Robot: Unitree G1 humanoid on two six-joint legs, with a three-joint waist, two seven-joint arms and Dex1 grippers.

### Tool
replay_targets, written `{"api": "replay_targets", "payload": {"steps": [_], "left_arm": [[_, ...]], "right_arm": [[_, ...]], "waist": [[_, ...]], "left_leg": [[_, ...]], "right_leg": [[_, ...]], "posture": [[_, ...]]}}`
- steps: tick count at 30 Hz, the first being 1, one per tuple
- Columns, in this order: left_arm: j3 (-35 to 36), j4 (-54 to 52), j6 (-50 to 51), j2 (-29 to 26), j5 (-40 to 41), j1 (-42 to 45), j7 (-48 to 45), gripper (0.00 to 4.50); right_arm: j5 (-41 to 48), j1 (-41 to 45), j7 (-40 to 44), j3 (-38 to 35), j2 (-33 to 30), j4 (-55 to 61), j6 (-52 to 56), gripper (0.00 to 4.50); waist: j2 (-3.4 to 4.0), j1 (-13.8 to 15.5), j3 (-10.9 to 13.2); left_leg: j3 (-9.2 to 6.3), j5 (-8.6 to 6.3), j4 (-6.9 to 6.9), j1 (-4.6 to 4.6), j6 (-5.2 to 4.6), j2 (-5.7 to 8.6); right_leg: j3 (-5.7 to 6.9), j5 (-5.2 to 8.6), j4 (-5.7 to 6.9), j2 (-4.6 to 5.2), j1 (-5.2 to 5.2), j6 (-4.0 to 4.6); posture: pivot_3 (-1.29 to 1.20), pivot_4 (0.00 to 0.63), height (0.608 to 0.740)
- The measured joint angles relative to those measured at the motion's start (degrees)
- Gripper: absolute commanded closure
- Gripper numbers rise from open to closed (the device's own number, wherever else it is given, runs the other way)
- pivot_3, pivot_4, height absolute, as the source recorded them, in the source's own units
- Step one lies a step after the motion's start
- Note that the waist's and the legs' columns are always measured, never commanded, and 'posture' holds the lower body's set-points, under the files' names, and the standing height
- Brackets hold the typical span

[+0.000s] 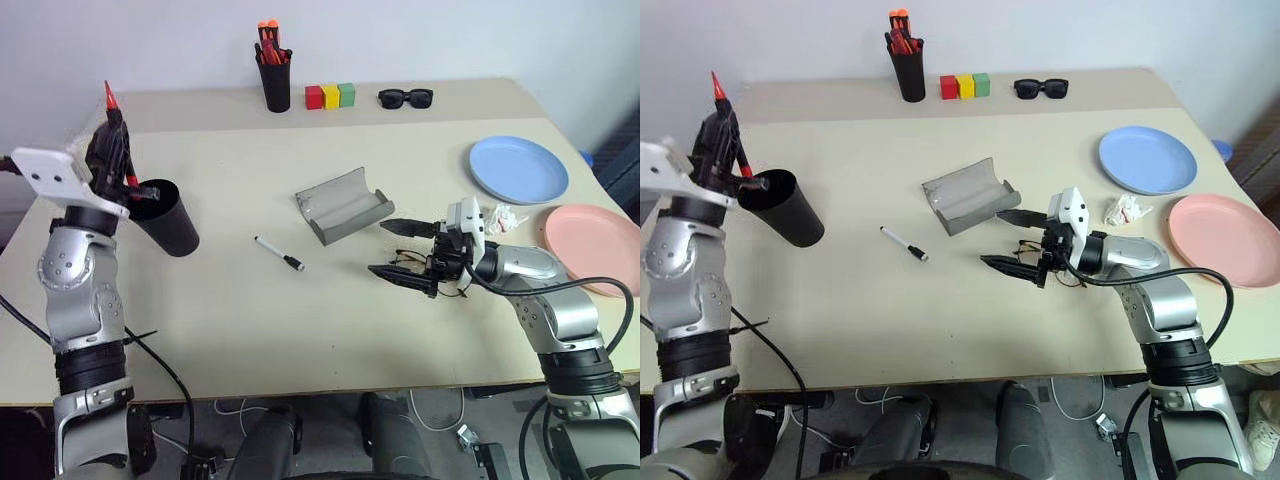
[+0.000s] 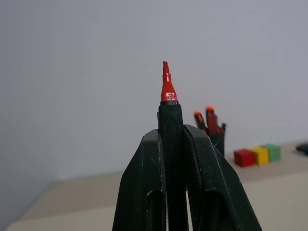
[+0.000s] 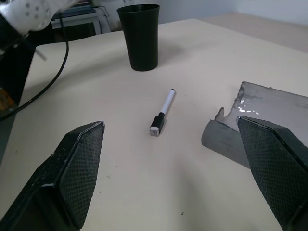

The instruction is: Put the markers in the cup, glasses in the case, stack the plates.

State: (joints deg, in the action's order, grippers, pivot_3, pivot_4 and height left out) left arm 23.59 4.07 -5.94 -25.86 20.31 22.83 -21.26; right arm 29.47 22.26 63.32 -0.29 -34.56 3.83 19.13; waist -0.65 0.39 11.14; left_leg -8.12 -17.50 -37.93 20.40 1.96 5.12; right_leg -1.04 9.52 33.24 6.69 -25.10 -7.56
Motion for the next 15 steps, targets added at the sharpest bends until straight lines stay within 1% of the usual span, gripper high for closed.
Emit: {"api": "replay_targets", "payload": {"steps": [7, 9, 10, 12, 15], "left_arm": [[-0.20, 2.52, -3.59, 0.73, 0.11, -0.70, -1.40, 4.47], [-0.32, 2.67, -3.64, 1.05, 0.13, -0.69, -1.53, 3.49], [-0.39, 2.67, -3.64, 1.07, 0.12, -0.69, -1.64, 3.16], [-0.39, 2.67, -3.65, 1.07, 0.12, -0.64, -1.71, 2.06], [-0.49, 2.66, -3.63, 1.07, 0.21, -0.60, -2.03, 0.54]], "right_arm": [[-0.02, -0.06, -0.20, 0.00, -0.02, 0.75, -0.34, 0.00], [-0.03, -0.06, -0.24, 0.00, -0.02, 0.75, -0.34, 0.00], [-0.04, -0.06, -0.24, 0.00, -0.03, 0.75, -0.35, 0.00], [-0.07, -0.06, -0.27, 0.00, -0.03, 0.75, -0.36, 0.00], [-0.12, -0.06, -0.37, 0.00, -0.06, 0.75, -0.43, 0.00]], "waist": [[0.00, 0.27, 0.00], [0.00, 0.24, 0.00], [0.00, 0.24, 0.00], [-0.01, 0.21, 0.00], [0.00, 0.16, 0.00]], "left_leg": [[0.00, 0.00, -0.01, 0.00, 0.00, 0.00], [0.00, 0.00, -0.02, 0.00, 0.00, 0.00], [0.00, 0.00, -0.01, 0.00, 0.00, 0.00], [0.00, 0.00, -0.01, -0.01, 0.00, 0.00], [0.00, 0.00, -0.01, -0.01, 0.00, 0.00]], "right_leg": [[0.00, -0.01, 0.00, 0.00, 0.02, 0.00], [0.00, -0.01, 0.00, 0.00, 0.01, 0.00], [0.00, -0.02, 0.00, 0.00, 0.01, 0.00], [0.00, -0.02, 0.00, 0.00, 0.01, 0.00], [0.00, -0.02, 0.00, 0.00, 0.01, 0.00]], "posture": [[0.00, 0.150, 0.740], [0.00, 0.150, 0.740], [0.00, 0.150, 0.740], [0.00, 0.150, 0.740], [0.00, 0.150, 0.740]]}}
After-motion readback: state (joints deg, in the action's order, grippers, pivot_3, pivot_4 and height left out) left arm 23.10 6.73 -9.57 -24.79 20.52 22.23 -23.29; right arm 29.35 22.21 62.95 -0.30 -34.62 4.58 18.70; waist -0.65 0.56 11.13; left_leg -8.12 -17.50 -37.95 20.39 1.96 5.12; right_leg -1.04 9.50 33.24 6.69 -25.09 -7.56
